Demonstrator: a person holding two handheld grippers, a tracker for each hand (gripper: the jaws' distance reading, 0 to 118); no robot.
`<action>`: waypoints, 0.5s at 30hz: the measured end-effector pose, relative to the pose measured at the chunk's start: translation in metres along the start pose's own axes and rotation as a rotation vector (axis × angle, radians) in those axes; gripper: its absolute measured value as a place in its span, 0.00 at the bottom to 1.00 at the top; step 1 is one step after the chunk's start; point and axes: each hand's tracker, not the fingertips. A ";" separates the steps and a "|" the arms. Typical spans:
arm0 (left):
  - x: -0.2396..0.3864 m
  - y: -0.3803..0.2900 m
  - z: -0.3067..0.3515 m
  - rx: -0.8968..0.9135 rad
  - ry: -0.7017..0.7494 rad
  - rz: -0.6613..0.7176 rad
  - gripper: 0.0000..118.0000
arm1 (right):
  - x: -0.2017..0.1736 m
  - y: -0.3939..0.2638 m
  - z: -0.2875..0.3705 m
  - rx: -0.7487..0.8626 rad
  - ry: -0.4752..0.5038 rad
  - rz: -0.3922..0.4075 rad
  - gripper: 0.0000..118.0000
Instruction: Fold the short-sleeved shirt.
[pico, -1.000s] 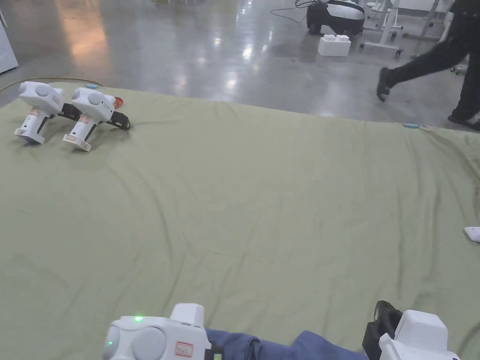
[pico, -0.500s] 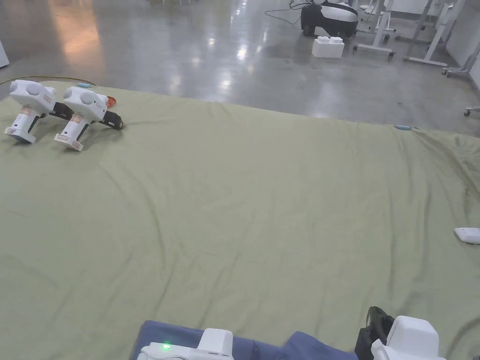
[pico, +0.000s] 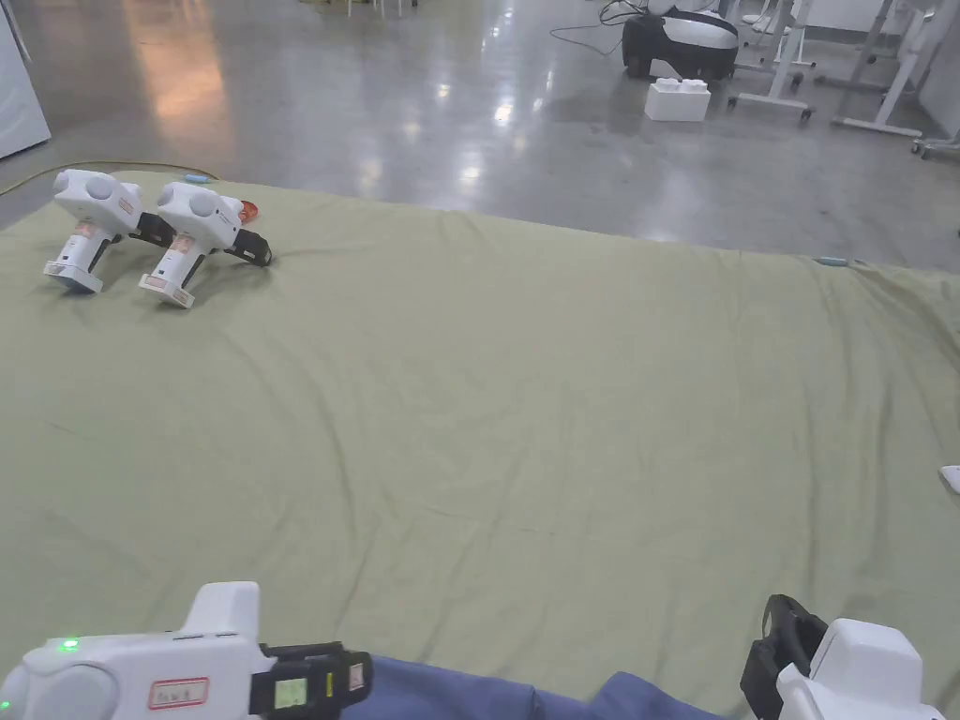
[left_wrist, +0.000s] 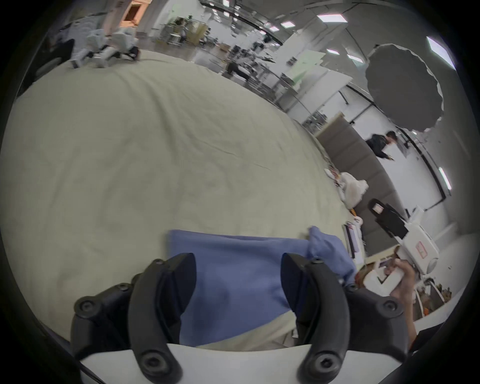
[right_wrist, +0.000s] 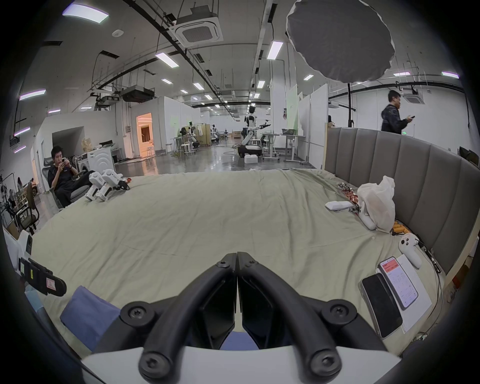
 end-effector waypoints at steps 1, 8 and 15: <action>-0.011 0.001 0.001 -0.017 -0.020 -0.002 0.64 | -0.001 0.001 -0.001 0.001 0.002 -0.002 0.00; -0.083 -0.008 -0.018 -0.120 -0.219 0.258 0.63 | -0.005 0.002 -0.002 0.001 0.010 -0.011 0.00; -0.106 -0.025 -0.049 -0.083 -0.472 0.424 0.55 | -0.006 0.000 -0.001 -0.007 0.006 -0.018 0.00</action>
